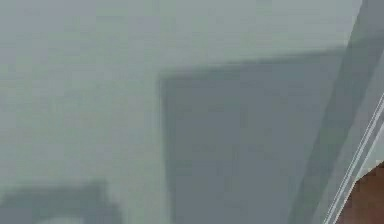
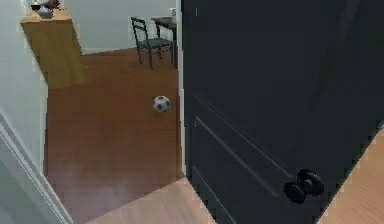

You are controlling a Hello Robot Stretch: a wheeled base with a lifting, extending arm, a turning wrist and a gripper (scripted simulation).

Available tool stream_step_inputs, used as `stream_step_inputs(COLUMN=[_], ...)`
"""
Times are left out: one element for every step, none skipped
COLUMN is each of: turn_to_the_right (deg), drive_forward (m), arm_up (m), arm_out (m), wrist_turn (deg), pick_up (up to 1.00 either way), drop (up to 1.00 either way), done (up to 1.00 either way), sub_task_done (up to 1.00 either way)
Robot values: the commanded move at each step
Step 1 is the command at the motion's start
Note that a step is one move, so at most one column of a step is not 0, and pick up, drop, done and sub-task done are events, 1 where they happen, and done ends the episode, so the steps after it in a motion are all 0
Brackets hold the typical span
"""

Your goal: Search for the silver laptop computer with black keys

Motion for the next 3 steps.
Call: stream_step_inputs(turn_to_the_right=[45.0,9.0,0.0], drive_forward=[0.00,0.00,0.30], arm_up=[0.00,0.00,0.00], arm_out=[0.00,0.00,0.00], wrist_turn=[0.0,0.0,0.0], pick_up=[0.00,0.00,0.00], drop=[0.00,0.00,0.00], done=[0.00,0.00,0.00], sub_task_done=[0.00,0.00,0.00])
